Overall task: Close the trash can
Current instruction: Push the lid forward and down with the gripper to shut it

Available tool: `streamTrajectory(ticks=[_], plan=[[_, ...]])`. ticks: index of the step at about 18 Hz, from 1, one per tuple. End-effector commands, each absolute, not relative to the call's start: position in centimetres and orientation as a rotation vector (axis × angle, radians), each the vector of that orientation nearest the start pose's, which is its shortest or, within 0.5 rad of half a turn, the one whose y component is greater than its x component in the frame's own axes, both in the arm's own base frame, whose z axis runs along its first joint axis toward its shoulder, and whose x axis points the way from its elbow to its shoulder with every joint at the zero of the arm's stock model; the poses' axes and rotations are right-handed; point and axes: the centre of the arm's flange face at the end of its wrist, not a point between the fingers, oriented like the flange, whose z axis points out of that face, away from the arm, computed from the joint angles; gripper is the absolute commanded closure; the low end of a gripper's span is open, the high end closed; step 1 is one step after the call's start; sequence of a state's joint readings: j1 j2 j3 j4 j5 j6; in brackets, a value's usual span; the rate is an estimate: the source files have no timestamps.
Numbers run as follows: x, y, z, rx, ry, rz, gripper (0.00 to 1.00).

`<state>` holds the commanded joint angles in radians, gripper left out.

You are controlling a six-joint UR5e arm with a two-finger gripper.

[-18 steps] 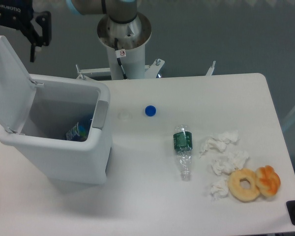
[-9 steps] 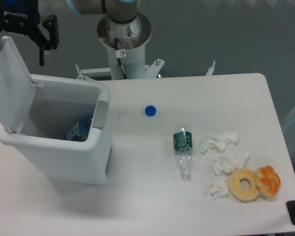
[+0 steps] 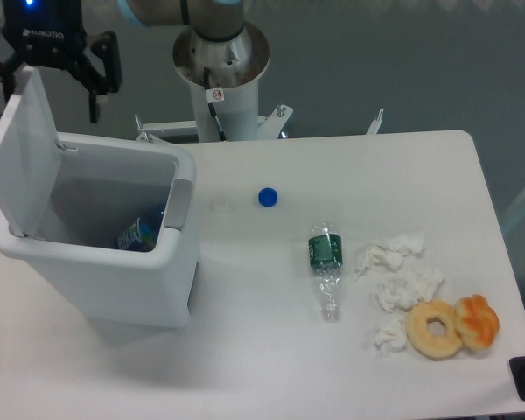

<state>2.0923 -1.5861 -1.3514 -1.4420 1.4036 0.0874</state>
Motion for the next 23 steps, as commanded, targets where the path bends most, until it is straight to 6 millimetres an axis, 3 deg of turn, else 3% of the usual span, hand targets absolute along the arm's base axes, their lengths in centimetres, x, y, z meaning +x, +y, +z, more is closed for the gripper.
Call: streamTrajectory(ticks=[2,9,16,23], plan=[[-14.4,51.9,60.7,-2.708,-0.59,-0.071,0.0],[-17.5,51.0,60.4,-2.713,-0.587,-0.043,0.0],[-20.0,52.8,56.3,-2.743,-0.585,-0.048,0.0],[-22.4,52.7,54.7,-2.754,-0.639,-0.056,0.0]])
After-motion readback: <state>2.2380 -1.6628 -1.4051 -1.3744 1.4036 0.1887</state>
